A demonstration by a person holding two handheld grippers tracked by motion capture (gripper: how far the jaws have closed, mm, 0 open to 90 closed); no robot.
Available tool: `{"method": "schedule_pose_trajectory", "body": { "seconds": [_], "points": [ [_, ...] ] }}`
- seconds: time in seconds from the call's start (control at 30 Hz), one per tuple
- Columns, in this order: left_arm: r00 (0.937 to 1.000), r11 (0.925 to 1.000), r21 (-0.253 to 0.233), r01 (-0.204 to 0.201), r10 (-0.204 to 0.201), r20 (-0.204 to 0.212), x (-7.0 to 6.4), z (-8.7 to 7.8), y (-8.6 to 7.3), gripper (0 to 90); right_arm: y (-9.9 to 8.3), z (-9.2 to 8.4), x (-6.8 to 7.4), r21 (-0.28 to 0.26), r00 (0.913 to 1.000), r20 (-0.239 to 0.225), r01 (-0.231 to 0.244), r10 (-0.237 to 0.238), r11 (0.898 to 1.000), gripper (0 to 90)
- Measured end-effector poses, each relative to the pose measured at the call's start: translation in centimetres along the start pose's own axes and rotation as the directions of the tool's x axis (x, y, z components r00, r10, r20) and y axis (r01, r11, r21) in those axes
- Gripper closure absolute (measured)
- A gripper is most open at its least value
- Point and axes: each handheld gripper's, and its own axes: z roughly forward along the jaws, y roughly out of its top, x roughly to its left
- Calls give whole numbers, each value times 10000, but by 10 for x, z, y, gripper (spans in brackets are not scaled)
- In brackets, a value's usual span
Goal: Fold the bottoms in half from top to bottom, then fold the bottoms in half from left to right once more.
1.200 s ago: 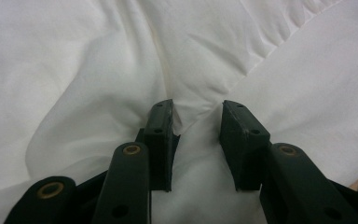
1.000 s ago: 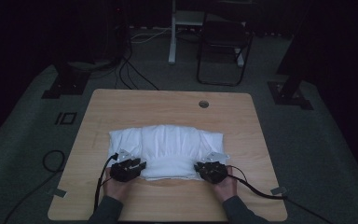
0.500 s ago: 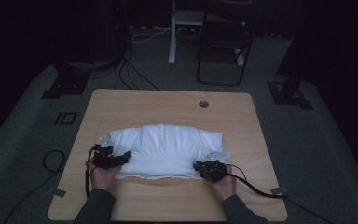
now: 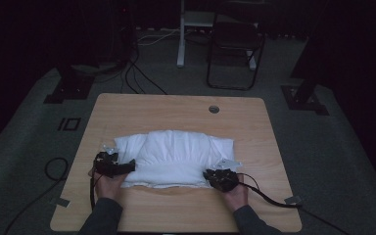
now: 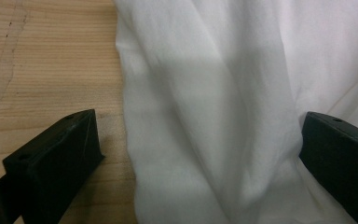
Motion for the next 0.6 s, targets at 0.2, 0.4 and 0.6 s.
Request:
{"method": "schedule_pose_trajectory", "body": {
  "seconds": [0.2, 0.4, 0.6],
  "points": [
    [9998, 9999, 34, -110, 109, 139, -2, -3, -1, 65, 0, 0, 0, 23, 10000, -72, -20, 20, 10000, 737],
    [9963, 9992, -25, -387, 388, 770, -8, -10, 0, 313, 13, -9, 4, -75, 9997, 51, 238, -238, 9997, 629],
    [9777, 9996, -105, -279, 295, 2080, -9, -10, 0, 772, 45, -19, 17, -1275, 9989, -202, 396, -425, 9910, 567]
  ]
}}
